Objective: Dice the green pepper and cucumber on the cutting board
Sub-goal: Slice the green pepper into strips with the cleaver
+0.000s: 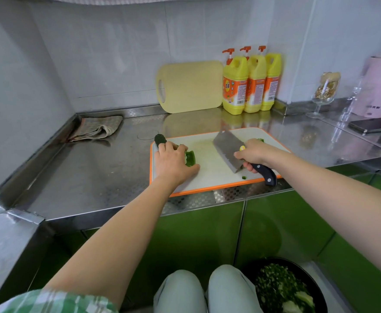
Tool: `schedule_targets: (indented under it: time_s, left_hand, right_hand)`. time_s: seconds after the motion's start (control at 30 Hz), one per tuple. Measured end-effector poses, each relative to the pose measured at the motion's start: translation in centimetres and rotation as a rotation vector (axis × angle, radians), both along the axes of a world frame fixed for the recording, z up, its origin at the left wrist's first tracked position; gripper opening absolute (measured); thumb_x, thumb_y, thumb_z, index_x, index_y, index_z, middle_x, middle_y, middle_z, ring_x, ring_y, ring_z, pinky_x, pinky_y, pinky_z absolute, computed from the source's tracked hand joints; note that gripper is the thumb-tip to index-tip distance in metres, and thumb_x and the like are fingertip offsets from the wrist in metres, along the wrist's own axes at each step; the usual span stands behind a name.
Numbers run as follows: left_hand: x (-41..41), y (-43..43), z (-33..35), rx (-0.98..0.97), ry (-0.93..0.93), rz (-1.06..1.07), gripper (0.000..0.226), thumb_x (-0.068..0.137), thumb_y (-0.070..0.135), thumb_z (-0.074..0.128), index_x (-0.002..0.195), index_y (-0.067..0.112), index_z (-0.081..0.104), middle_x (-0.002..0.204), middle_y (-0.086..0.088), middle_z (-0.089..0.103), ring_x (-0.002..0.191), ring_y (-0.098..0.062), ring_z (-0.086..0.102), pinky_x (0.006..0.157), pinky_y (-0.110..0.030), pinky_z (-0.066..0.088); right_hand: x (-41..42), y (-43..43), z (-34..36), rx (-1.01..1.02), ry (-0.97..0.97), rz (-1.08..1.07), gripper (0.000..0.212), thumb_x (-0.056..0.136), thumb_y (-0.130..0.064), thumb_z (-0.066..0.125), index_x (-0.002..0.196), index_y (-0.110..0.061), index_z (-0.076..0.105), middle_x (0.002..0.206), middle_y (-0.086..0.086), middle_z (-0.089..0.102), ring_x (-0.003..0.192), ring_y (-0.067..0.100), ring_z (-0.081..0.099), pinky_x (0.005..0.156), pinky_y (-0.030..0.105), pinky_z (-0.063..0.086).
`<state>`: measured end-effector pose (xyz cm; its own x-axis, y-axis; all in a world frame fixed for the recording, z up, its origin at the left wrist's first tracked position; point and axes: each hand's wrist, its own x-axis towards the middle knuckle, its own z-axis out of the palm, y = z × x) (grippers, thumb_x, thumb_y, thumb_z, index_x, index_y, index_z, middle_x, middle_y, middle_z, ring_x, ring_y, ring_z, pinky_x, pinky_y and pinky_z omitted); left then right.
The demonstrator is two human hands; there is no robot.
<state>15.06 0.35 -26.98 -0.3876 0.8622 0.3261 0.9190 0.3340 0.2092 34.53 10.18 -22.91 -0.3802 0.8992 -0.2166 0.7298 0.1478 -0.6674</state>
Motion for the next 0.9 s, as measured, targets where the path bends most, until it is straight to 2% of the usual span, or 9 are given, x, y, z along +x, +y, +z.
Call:
schedule_targets:
  time_s: [0.1,0.17,0.27,0.37,0.57,0.67,0.77,0.9]
  left_hand:
    - [-0.2,0.0,0.0,-0.006,0.013,-0.006,0.066,0.080,0.060,0.057,0.135,0.025,0.049,0.129,-0.009,0.044,0.122,-0.030,0.031,0.106,-0.038,0.025]
    - [-0.2,0.2,0.1,-0.007,0.024,-0.005,0.065,0.081,0.061,0.056,0.134,0.024,0.050,0.130,-0.010,0.044,0.122,-0.031,0.032,0.106,-0.038,0.026]
    - [0.0,0.8,0.3,0.005,0.046,0.002,0.061,0.084,0.059,0.054,0.134,0.023,0.052,0.130,-0.009,0.046,0.123,-0.031,0.033,0.105,-0.038,0.025]
    - [0.5,1.2,0.3,0.032,0.065,-0.028,0.052,0.087,0.053,0.054,0.130,0.023,0.055,0.129,-0.008,0.049,0.123,-0.030,0.034,0.101,-0.038,0.027]
    - [1.3,1.0,0.2,0.048,0.075,-0.142,0.031,0.089,0.038,0.056,0.116,0.024,0.065,0.120,-0.004,0.060,0.119,-0.027,0.037,0.093,-0.036,0.029]
    - [1.9,1.0,0.5,0.044,0.091,-0.175,0.028,0.090,0.036,0.057,0.113,0.025,0.067,0.118,-0.004,0.061,0.119,-0.028,0.038,0.091,-0.036,0.027]
    - [2.7,1.0,0.6,0.020,0.097,-0.181,0.027,0.091,0.037,0.055,0.111,0.026,0.069,0.116,-0.004,0.063,0.119,-0.028,0.038,0.092,-0.036,0.028]
    - [3.6,0.8,0.3,0.011,0.079,-0.174,0.025,0.091,0.036,0.054,0.109,0.027,0.069,0.113,-0.003,0.064,0.117,-0.028,0.039,0.092,-0.037,0.028]
  right_hand:
    - [1.3,1.5,0.2,0.039,-0.011,-0.123,0.031,0.096,-0.010,0.051,0.067,0.001,0.053,0.058,0.014,0.056,0.050,0.024,0.050,0.051,0.030,0.045]
    - [1.4,1.7,0.5,0.047,0.002,-0.129,0.032,0.095,-0.009,0.051,0.064,0.000,0.054,0.057,0.015,0.055,0.049,0.024,0.049,0.050,0.028,0.045]
    - [0.2,0.8,0.6,-0.001,0.077,-0.023,0.032,0.098,-0.015,0.052,0.068,-0.004,0.051,0.056,0.010,0.052,0.045,0.019,0.047,0.040,0.022,0.041]
    - [-0.5,0.2,0.1,-0.059,0.053,0.075,0.031,0.098,-0.016,0.053,0.069,-0.005,0.050,0.053,0.008,0.051,0.043,0.016,0.046,0.038,0.021,0.040]
    - [2.2,1.3,-0.4,0.038,0.065,-0.097,0.030,0.098,-0.013,0.051,0.070,-0.002,0.049,0.054,0.013,0.051,0.044,0.021,0.044,0.043,0.025,0.041]
    - [3.1,0.7,0.2,0.017,0.104,0.004,0.025,0.098,-0.017,0.052,0.077,-0.004,0.050,0.056,0.010,0.051,0.043,0.017,0.045,0.037,0.020,0.040]
    - [3.3,-0.9,0.7,-0.008,0.050,0.142,0.026,0.098,-0.021,0.054,0.077,-0.008,0.047,0.056,0.006,0.050,0.035,0.010,0.046,0.036,0.019,0.039]
    - [3.9,-1.7,0.0,-0.044,0.023,0.179,0.026,0.098,-0.020,0.054,0.078,-0.007,0.047,0.057,0.008,0.051,0.033,0.009,0.046,0.036,0.019,0.040]
